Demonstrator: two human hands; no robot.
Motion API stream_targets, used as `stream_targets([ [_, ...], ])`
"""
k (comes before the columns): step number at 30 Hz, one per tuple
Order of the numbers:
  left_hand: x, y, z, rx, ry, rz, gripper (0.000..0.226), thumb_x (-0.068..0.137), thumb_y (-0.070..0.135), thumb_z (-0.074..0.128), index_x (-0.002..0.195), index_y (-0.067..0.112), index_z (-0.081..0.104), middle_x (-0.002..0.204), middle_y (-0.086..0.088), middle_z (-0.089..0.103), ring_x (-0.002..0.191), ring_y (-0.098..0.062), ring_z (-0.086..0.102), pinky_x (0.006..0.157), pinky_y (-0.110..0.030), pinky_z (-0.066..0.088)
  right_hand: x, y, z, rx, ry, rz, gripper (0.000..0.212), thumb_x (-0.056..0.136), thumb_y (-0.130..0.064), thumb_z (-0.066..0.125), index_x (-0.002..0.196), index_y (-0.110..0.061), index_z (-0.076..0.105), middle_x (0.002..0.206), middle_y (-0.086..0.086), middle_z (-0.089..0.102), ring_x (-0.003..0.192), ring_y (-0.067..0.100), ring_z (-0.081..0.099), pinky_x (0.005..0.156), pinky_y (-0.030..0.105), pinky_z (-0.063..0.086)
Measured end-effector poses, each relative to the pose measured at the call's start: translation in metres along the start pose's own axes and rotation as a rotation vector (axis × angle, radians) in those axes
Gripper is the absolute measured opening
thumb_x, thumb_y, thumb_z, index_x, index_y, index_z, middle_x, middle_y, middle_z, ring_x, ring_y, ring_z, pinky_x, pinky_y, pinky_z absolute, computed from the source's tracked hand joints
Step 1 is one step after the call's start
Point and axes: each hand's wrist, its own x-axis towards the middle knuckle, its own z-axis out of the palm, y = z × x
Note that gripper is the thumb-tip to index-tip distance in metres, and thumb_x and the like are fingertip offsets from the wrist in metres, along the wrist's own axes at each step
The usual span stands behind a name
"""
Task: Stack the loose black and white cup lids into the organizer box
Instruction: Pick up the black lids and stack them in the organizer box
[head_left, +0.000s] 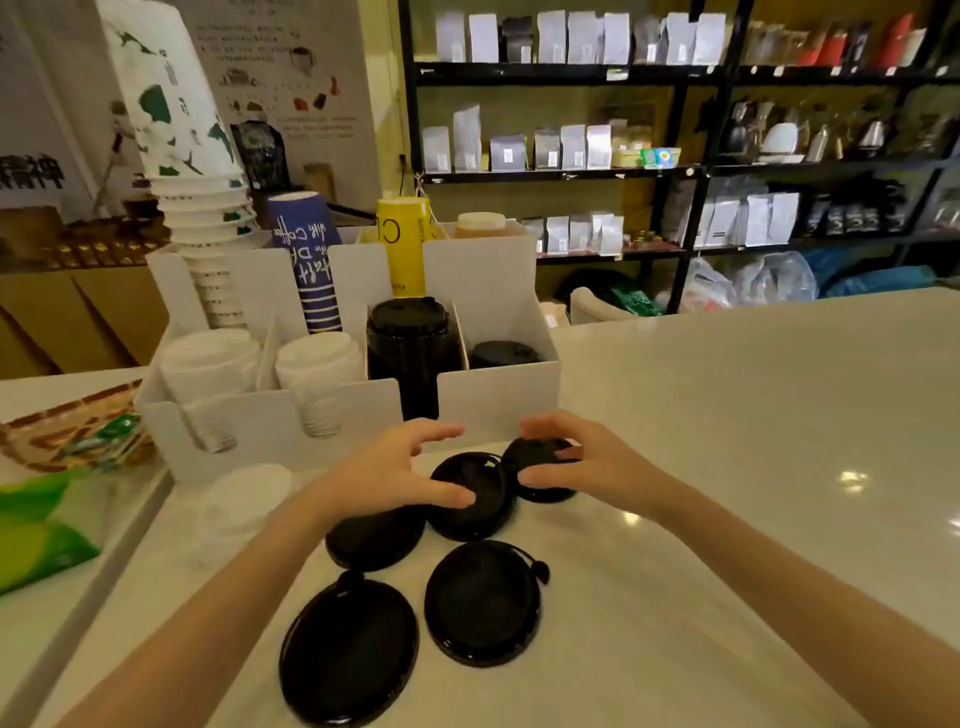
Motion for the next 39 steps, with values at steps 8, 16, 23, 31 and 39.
stream_targets([
  [8, -0.001, -0.017, 0.009, 0.326, -0.070, 0.023, 0.091, 0.067, 0.025, 0.074, 0.140, 0.021, 0.020, 0.149, 0.002, 0.029, 0.134, -0.013, 0.028, 0.107, -0.024, 0.022, 0.004, 0.013, 0.024, -0.349, -0.059, -0.249, 0.055, 0.071, -0.025, 0.073, 0.121, -0.017, 0.051, 0.117, 0.009, 0.055, 0.112, 0.019, 0.041, 0.095, 0.022, 0.028],
  [16, -0.002, -0.010, 0.018, 0.295, 0.049, 0.131, 0.073, 0.069, 0.025, 0.073, 0.131, 0.016, 0.038, 0.127, 0.006, 0.049, 0.114, -0.008, 0.043, 0.077, -0.004, 0.024, 0.020, 0.020, 0.027, -0.393, -0.041, -0.179, 0.068, 0.070, -0.040, 0.072, 0.130, -0.026, 0.043, 0.125, -0.004, 0.051, 0.121, 0.015, 0.033, 0.105, 0.036, 0.030],
  [23, 0.001, -0.014, 0.003, 0.154, 0.118, 0.174, 0.082, 0.065, 0.031, 0.076, 0.134, 0.030, 0.031, 0.131, 0.015, 0.043, 0.117, 0.000, 0.039, 0.092, -0.007, 0.029, 0.021, -0.002, 0.011, -0.284, -0.018, -0.289, 0.058, 0.071, -0.032, 0.073, 0.122, -0.030, 0.047, 0.110, -0.023, 0.047, 0.108, -0.004, 0.037, 0.096, 0.011, 0.027],
  [31, 0.002, 0.001, -0.050, -0.061, 0.349, 0.255, 0.095, 0.053, 0.035, 0.079, 0.135, 0.027, 0.031, 0.122, 0.021, 0.046, 0.108, 0.019, 0.042, 0.087, -0.001, 0.037, 0.045, -0.053, -0.014, -0.146, 0.055, -0.367, 0.065, 0.066, -0.032, 0.075, 0.124, -0.033, 0.046, 0.125, -0.015, 0.050, 0.111, -0.008, 0.043, 0.088, 0.003, 0.033],
  [39, 0.040, 0.009, -0.094, -0.082, 0.542, 0.217, 0.085, 0.057, 0.024, 0.081, 0.131, 0.020, 0.040, 0.114, 0.013, 0.051, 0.108, -0.007, 0.049, 0.083, -0.008, 0.038, 0.109, -0.082, -0.027, -0.059, 0.061, -0.425, 0.057, 0.075, -0.026, 0.069, 0.126, -0.032, 0.045, 0.121, -0.022, 0.048, 0.108, -0.015, 0.041, 0.083, -0.001, 0.030],
])
